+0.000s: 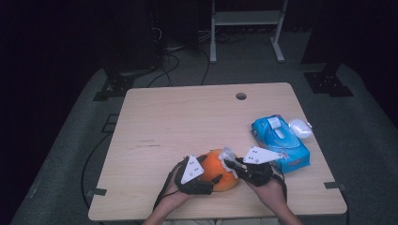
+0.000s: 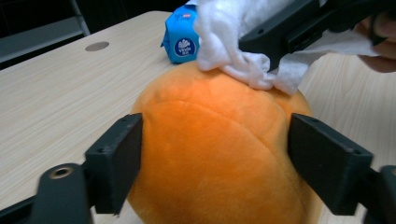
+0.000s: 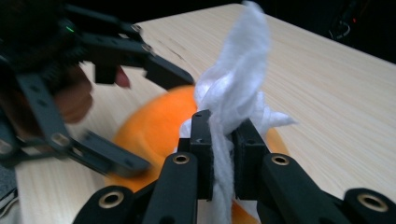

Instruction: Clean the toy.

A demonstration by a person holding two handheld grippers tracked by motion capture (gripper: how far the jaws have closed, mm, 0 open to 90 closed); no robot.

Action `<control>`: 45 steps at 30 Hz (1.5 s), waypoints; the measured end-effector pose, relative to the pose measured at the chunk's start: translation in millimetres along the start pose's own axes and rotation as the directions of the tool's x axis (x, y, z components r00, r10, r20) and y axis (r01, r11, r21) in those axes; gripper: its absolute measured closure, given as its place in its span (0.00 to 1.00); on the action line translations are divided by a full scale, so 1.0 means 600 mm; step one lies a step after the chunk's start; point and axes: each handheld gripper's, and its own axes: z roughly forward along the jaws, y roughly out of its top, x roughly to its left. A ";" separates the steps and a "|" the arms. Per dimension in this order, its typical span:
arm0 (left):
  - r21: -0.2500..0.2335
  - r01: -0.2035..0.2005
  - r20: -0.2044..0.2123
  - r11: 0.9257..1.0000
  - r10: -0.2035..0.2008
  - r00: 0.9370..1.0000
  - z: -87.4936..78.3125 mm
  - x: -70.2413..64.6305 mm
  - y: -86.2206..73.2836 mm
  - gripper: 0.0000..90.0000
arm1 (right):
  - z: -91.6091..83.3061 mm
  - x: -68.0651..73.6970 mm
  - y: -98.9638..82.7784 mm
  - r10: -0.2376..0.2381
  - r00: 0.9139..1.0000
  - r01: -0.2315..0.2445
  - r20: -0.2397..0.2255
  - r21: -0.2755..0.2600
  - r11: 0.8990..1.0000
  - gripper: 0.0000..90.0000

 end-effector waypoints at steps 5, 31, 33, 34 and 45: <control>0.015 0.058 0.000 0.998 -0.058 0.998 0.009 0.002 -0.003 0.11 | -0.001 -0.010 -0.007 0.012 1.000 -0.012 0.021 0.009 1.000 0.89; 0.025 0.018 0.060 1.000 -0.019 0.998 -0.005 -0.005 0.002 0.18 | -0.003 0.000 0.006 -0.009 0.999 0.008 -0.033 -0.018 1.000 0.89; 0.012 0.045 0.032 0.999 -0.045 0.998 -0.007 0.004 0.002 0.12 | -0.003 -0.011 -0.001 0.001 1.000 -0.002 -0.017 -0.010 1.000 0.89; 0.014 0.053 0.021 0.998 -0.054 0.998 -0.006 0.008 0.000 0.10 | -0.004 -0.018 -0.004 0.021 1.000 -0.021 -0.016 -0.012 1.000 0.89; 0.043 0.065 0.078 0.997 -0.068 0.995 0.003 -0.004 -0.004 0.19 | 0.004 0.036 0.017 -0.070 0.993 0.066 -0.097 -0.037 0.997 0.89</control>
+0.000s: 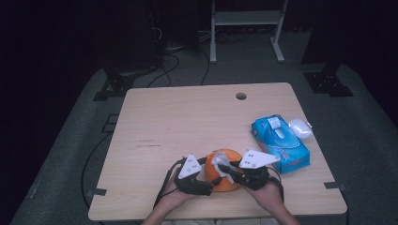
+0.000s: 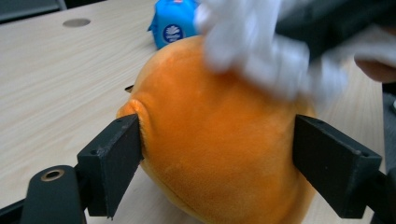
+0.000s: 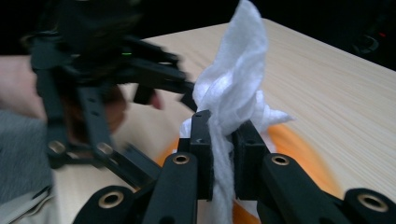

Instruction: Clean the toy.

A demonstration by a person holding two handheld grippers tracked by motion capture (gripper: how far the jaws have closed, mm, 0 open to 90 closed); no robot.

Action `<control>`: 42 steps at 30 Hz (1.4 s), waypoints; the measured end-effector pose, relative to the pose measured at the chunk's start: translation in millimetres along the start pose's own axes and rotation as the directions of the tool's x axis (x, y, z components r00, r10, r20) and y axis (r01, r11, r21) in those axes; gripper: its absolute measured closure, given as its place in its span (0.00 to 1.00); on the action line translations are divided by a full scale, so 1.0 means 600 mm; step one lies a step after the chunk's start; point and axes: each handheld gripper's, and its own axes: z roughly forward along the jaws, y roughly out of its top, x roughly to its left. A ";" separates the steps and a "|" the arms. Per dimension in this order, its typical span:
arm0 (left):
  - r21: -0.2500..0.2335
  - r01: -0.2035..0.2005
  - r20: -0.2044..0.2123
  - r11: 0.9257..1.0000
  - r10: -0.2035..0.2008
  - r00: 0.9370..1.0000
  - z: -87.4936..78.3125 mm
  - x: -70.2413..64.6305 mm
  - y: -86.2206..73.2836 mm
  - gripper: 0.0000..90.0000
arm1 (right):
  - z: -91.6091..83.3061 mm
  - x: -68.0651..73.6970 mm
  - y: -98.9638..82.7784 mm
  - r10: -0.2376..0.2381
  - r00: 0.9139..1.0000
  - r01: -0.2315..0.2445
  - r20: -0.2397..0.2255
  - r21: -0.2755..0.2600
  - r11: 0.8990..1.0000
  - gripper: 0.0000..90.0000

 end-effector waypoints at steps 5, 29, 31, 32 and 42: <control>0.020 -0.013 0.005 1.000 0.012 1.000 0.003 -0.003 -0.010 0.21 | 0.009 0.005 -0.001 -0.029 0.999 0.028 0.022 0.034 0.999 0.89; 0.027 -0.004 -0.007 1.000 0.004 1.000 -0.004 0.000 -0.002 0.17 | -0.020 -0.059 -0.030 0.112 0.987 -0.116 0.114 0.032 0.993 0.89; -0.007 -0.005 -0.007 1.000 0.005 1.000 -0.005 -0.001 0.003 0.15 | -0.013 -0.041 -0.024 0.090 0.993 -0.092 0.073 0.027 0.995 0.89; -0.013 -0.015 -0.012 1.000 0.015 1.000 -0.006 -0.001 0.004 0.15 | -0.007 -0.029 -0.020 0.068 0.996 -0.069 0.054 0.029 0.997 0.89; 0.005 -0.008 -0.014 1.000 0.008 1.000 -0.002 0.005 -0.009 0.24 | -0.024 -0.054 -0.031 0.113 0.986 -0.118 0.120 0.040 0.992 0.89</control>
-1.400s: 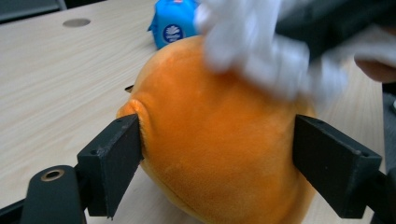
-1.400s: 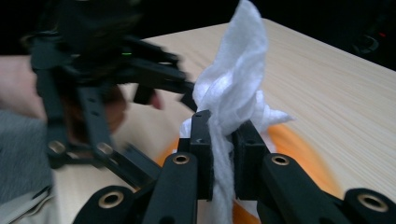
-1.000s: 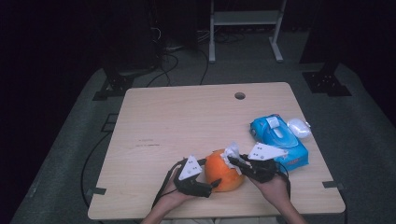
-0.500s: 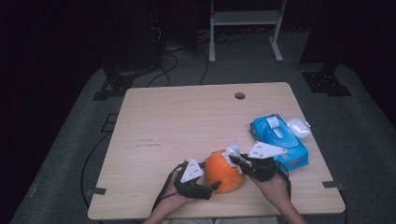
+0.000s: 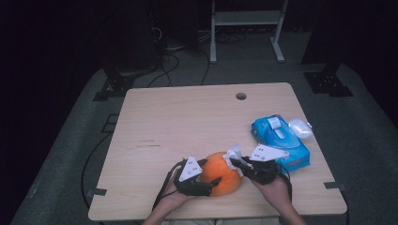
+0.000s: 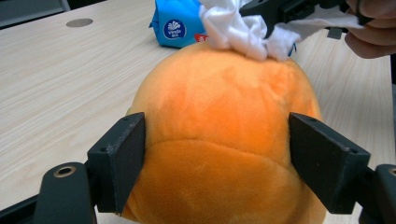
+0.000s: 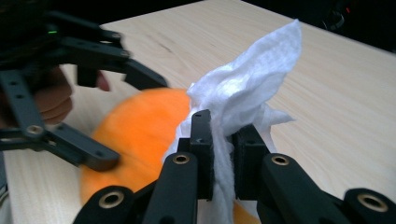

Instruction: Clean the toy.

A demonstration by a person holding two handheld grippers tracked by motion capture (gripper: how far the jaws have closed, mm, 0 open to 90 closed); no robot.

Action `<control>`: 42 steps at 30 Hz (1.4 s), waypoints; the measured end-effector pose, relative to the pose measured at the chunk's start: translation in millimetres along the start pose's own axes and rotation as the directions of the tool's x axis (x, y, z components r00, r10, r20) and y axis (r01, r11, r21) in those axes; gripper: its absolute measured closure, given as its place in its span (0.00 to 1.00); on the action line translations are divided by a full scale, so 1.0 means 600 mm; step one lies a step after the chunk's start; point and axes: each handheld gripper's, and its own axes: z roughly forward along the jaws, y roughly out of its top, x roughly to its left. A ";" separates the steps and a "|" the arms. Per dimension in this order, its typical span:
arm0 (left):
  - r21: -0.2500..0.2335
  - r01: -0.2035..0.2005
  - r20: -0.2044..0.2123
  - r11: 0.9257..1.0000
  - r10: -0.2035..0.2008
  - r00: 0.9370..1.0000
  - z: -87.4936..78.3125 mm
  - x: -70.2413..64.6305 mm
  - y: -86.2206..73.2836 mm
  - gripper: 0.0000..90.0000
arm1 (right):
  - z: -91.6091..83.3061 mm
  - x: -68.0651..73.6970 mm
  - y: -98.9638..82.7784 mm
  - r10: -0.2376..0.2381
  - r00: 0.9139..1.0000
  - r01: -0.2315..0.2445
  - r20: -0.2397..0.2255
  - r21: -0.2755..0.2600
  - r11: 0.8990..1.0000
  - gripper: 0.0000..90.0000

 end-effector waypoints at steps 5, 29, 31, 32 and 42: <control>-0.046 -0.017 0.002 0.999 0.017 1.000 -0.008 -0.003 0.013 0.19 | 0.004 0.024 0.007 -0.037 0.999 0.036 -0.033 -0.016 0.999 0.89; -0.002 0.005 -0.015 1.000 -0.005 1.000 -0.007 0.014 -0.001 0.31 | 0.008 -0.016 -0.014 0.064 0.998 -0.064 -0.012 -0.008 0.998 0.89; -0.004 0.013 -0.019 1.000 -0.013 1.000 -0.007 0.017 -0.004 0.31 | 0.012 -0.032 -0.024 0.087 0.996 -0.087 0.019 0.026 0.996 0.89; -0.006 0.018 -0.019 1.000 -0.018 1.000 -0.007 0.017 -0.004 0.31 | 0.012 -0.038 -0.028 0.104 0.994 -0.104 0.018 0.030 0.994 0.89; -0.018 0.015 -0.016 1.000 -0.015 1.000 -0.007 0.014 -0.006 0.31 | 0.011 -0.030 -0.021 0.090 0.996 -0.090 -0.003 0.023 0.996 0.89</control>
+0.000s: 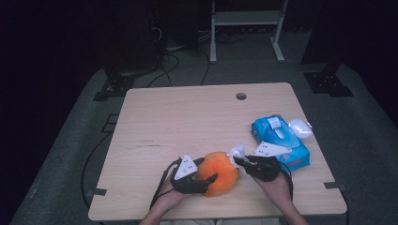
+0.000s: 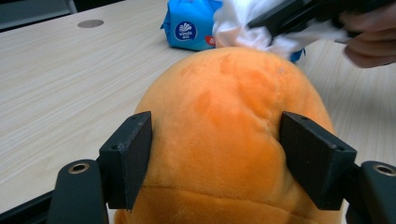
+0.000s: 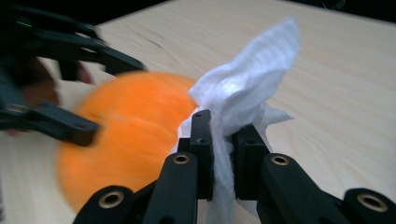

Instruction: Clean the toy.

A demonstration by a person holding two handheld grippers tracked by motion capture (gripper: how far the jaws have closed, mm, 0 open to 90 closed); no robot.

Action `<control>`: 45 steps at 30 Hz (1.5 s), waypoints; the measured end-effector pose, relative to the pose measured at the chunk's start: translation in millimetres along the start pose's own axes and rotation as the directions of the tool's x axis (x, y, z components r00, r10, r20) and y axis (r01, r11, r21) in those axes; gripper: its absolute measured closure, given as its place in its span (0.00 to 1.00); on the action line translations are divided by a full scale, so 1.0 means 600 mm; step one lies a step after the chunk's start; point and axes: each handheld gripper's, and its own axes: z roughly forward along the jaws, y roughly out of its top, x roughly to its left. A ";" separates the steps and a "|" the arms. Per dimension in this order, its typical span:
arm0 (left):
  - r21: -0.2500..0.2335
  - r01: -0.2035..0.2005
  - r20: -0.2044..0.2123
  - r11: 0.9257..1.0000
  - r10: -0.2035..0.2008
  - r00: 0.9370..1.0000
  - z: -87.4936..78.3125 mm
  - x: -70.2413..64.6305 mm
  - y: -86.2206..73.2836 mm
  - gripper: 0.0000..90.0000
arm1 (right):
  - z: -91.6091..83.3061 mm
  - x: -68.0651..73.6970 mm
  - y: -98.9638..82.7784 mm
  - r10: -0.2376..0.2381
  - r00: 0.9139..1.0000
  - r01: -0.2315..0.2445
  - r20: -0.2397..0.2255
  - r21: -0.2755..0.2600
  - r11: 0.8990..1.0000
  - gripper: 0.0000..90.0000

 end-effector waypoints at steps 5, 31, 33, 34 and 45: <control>-0.011 -0.027 -0.006 1.000 0.027 1.000 0.003 -0.015 0.004 0.30 | -0.004 -0.009 0.000 0.038 0.999 -0.038 -0.003 -0.002 0.999 0.89; 0.000 -0.197 -0.095 0.980 0.197 0.976 0.011 -0.021 0.034 0.49 | -0.009 0.017 0.019 -0.025 0.998 0.021 -0.052 -0.080 0.997 0.89; 0.002 -0.238 -0.109 0.971 0.237 0.965 0.011 -0.028 0.033 0.49 | -0.009 0.019 0.022 -0.027 0.998 0.022 -0.056 -0.099 0.995 0.89; 0.001 -0.252 -0.108 0.968 0.251 0.962 0.012 -0.032 0.032 0.48 | -0.008 0.021 0.023 -0.032 0.998 0.026 -0.062 -0.107 0.994 0.89; 0.014 -0.041 -0.007 0.999 0.041 0.999 0.006 0.007 0.027 0.12 | 0.004 0.031 0.001 -0.038 0.998 0.034 -0.057 -0.070 0.997 0.89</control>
